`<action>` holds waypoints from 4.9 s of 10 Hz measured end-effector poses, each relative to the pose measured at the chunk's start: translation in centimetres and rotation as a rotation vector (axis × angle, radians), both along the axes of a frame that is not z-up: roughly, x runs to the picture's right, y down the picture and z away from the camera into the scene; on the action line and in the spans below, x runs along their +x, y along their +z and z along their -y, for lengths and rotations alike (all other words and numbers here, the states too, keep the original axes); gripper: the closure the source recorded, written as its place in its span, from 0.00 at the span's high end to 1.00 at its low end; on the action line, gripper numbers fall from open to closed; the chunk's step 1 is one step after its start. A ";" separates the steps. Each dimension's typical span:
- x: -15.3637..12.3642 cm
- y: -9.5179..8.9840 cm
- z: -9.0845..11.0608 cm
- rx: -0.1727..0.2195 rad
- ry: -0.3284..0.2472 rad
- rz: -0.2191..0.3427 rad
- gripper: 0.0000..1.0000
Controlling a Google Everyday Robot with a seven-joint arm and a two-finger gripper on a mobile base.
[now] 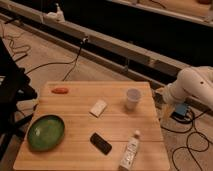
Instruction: Wipe the white sponge on the table
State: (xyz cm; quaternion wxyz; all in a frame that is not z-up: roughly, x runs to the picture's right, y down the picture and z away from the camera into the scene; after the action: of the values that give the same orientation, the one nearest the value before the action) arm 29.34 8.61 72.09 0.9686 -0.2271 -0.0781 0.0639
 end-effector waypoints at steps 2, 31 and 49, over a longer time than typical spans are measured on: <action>0.0 0.0 0.0 0.000 0.000 0.000 0.80; -30.5 6.6 3.7 0.053 -0.562 0.583 0.80; -31.3 20.6 -1.7 -0.121 -0.487 0.712 0.08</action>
State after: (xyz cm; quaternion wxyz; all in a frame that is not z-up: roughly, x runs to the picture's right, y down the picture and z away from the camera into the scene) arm -1.93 10.31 92.72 0.8530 -0.3032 -0.3476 -0.2442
